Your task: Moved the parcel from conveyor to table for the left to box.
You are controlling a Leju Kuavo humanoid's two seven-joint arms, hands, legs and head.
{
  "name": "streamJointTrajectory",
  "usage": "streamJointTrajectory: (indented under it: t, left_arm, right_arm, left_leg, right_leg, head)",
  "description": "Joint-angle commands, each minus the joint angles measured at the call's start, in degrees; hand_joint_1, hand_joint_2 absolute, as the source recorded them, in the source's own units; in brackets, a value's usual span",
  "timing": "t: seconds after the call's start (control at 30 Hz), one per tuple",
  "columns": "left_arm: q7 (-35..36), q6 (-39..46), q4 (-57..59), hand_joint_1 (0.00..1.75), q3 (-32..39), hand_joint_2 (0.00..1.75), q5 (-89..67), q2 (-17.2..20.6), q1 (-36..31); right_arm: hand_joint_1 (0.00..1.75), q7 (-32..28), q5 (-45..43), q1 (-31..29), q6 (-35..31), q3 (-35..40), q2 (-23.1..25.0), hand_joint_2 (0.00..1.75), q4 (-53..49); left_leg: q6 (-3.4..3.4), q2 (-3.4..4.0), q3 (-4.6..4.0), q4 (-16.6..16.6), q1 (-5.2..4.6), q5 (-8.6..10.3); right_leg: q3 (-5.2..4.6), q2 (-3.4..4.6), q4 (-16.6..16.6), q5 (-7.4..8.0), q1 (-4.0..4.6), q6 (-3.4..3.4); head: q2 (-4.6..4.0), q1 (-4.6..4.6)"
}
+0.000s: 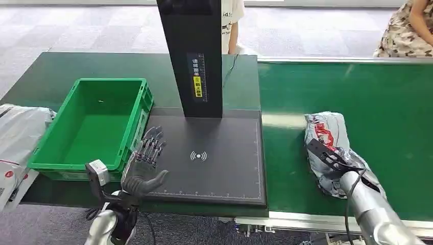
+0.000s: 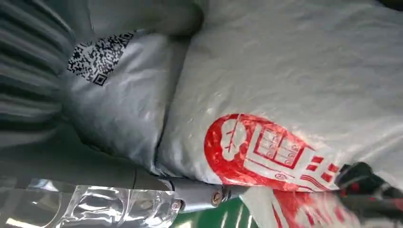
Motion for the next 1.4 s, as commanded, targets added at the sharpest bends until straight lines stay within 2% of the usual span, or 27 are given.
streamJointTrajectory:
  t: [0.03, 0.17, 0.3, 0.37, 0.5, 0.53, 0.57, 0.63, 0.67, 0.77, 0.93, 1.0, 1.07, 1.13, 1.17, 1.3, 1.4]
  left_arm:
    - [0.60, 0.28, 3.93, 0.00, -0.31, 1.75, 0.15, 0.31, -1.45]
    - [0.76, 0.45, 3.23, 0.00, -0.03, 1.75, 0.10, 0.21, -0.82]
    - [0.56, 0.74, 2.17, 0.00, 0.30, 1.75, 0.03, -0.01, 0.61]
    - [-0.22, 1.11, 1.45, 0.00, 0.36, 1.75, -0.21, -0.05, 2.11]
    - [-2.03, 1.65, 0.71, 0.00, 0.71, 1.75, -0.04, -0.73, 3.41]
    - [-2.67, 2.51, 0.91, 0.00, 0.74, 1.75, -0.36, -1.38, 2.82]
    - [-3.11, 3.31, 1.40, 0.00, 0.57, 1.75, -0.87, -1.65, 2.06]
    - [-3.55, 4.30, 2.66, 0.00, 0.16, 1.75, -0.71, -1.89, 0.16]
    - [-4.50, 5.77, 3.12, 0.00, 0.11, 1.75, -1.18, -1.97, -0.65]
    - [-6.31, 8.88, 3.99, 0.00, -0.15, 1.75, -2.44, -1.81, -2.53]
    - [-8.79, 13.47, 3.37, 0.00, -0.10, 1.75, -2.08, -1.28, -3.71]
    - [-9.39, 14.18, 3.12, 0.00, -0.26, 1.75, -1.83, -1.18, -3.73]
    - [-9.94, 14.89, 3.08, 0.00, -0.24, 1.75, -1.42, -1.35, -3.86]
    - [-10.11, 15.12, 2.73, 0.00, -0.20, 1.75, -1.34, -1.34, -3.47]
    - [-10.11, 15.18, 2.30, 0.00, -0.19, 1.75, -1.30, -1.29, -3.12]
    - [-10.21, 15.57, 1.94, 0.00, 0.03, 1.75, -0.93, -1.00, -2.75]
    - [-10.15, 15.75, 1.40, 0.00, 0.25, 1.75, -0.82, -0.84, -2.42]
  right_arm:
    - [1.75, -0.35, 0.24, 2.55, -3.52, -2.02, 0.73, 1.75, -0.03]
    - [1.75, -1.98, 0.91, 2.60, -6.84, -3.34, 1.43, 1.75, -2.46]
    - [1.75, -6.22, 0.14, 4.36, -12.96, -6.31, 2.67, 1.75, -8.19]
    - [1.75, -12.91, -2.11, 6.60, -18.61, -8.67, 3.88, 1.75, -13.91]
    - [1.75, -24.40, -9.85, 10.82, -24.06, -12.68, 6.86, 1.75, -24.78]
    - [1.75, -29.19, -12.94, 12.66, -26.97, -13.52, 8.22, 1.75, -30.17]
    - [1.75, -32.75, -15.52, 13.70, -27.34, -13.57, 8.87, 1.75, -32.94]
    - [1.75, -36.00, -18.86, 15.28, -28.53, -12.59, 9.94, 1.75, -38.22]
    - [1.75, -39.33, -21.28, 16.25, -27.66, -11.25, 10.34, 1.75, -41.07]
    - [1.75, -41.57, -20.24, 17.64, -25.62, -5.14, 10.12, 1.75, -46.21]
    - [1.75, -41.54, -13.61, 15.80, -17.34, 10.84, 8.40, 1.75, -47.35]
    - [1.75, -41.92, -13.05, 14.47, -14.31, 15.70, 7.42, 1.75, -45.97]
    - [1.75, -43.40, -12.18, 11.74, -7.56, 22.75, 5.36, 1.75, -42.54]
    - [1.75, -44.03, -10.54, 9.59, -5.02, 27.20, 4.95, 1.75, -39.43]
    - [1.75, -44.25, -9.61, 6.55, -2.19, 31.64, 4.82, 1.75, -35.20]
    - [1.75, -44.72, -8.68, 0.90, 0.30, 41.26, 6.69, 1.75, -27.13]
    - [1.75, -43.92, -7.86, -0.96, 2.13, 46.13, 7.90, 1.75, -23.61]
  left_leg:
    - [0.01, -0.11, 0.22, -0.12, 0.02, 0.00]
    - [0.01, -0.07, 0.27, -0.14, 0.00, -0.02]
    - [0.00, 0.01, 0.20, -0.10, -0.01, -0.05]
    - [0.00, 0.05, 0.23, -0.12, -0.01, -0.06]
    - [-0.01, 0.12, 0.16, -0.10, -0.01, -0.08]
    - [-0.01, 0.08, 0.08, -0.08, 0.00, -0.05]
    - [-0.01, 0.10, 0.20, -0.13, 0.01, -0.09]
    - [0.00, -0.02, 0.03, -0.06, 0.01, -0.04]
    - [0.00, -0.01, 0.11, -0.10, 0.02, -0.06]
    - [0.00, -0.04, 0.07, -0.09, 0.01, -0.04]
    - [-0.01, 0.25, 0.19, -0.15, 0.01, -0.06]
    - [-0.01, 0.21, 0.09, -0.10, 0.00, -0.04]
    - [-0.01, 0.29, 0.16, -0.11, 0.00, -0.05]
    - [-0.01, 0.27, 0.21, -0.13, 0.02, -0.05]
    - [-0.01, 0.32, 0.19, -0.11, 0.01, -0.06]
    - [-0.01, 0.32, 0.15, -0.09, 0.01, -0.04]
    - [-0.01, 0.28, 0.12, -0.09, 0.00, -0.03]
  right_leg:
    - [0.29, -0.10, -0.16, -0.02, 0.03, 0.01]
    - [0.33, -0.07, -0.17, -0.03, 0.02, 0.00]
    - [0.25, 0.01, -0.10, -0.03, 0.01, -0.01]
    - [0.27, 0.06, -0.12, -0.03, 0.01, -0.01]
    - [0.16, 0.13, -0.05, -0.03, 0.00, -0.02]
    - [0.08, 0.09, -0.03, -0.02, 0.00, -0.02]
    - [0.18, 0.12, -0.07, -0.05, 0.01, -0.04]
    - [0.05, 0.00, 0.01, -0.05, 0.00, -0.05]
    - [0.12, 0.01, -0.03, -0.06, 0.01, -0.05]
    - [0.09, 0.00, 0.00, -0.06, 0.01, -0.05]
    - [0.12, 0.27, -0.05, 0.00, 0.01, -0.07]
    - [0.03, 0.22, 0.02, 0.00, 0.00, -0.06]
    - [0.08, 0.29, 0.00, 0.00, 0.00, -0.06]
    - [0.13, 0.27, -0.03, 0.00, 0.02, -0.06]
    - [0.10, 0.33, 0.00, 0.01, 0.01, -0.06]
    - [0.07, 0.32, 0.03, 0.01, 0.01, -0.05]
    - [0.06, 0.28, 0.04, 0.01, 0.06, -0.05]
  head:
    - [0.00, 0.00]
    - [0.00, 0.00]
    - [0.00, 0.00]
    - [0.00, 0.00]
    - [0.00, -0.02]
    - [0.00, 0.00]
    - [0.00, -0.02]
    - [0.00, 0.00]
    - [0.00, -0.02]
    - [0.00, 0.00]
    - [0.00, 0.00]
    - [0.00, 0.00]
    - [0.00, -0.02]
    - [0.00, -0.02]
    - [0.00, 0.00]
    - [0.00, -0.02]
    - [0.00, 0.00]
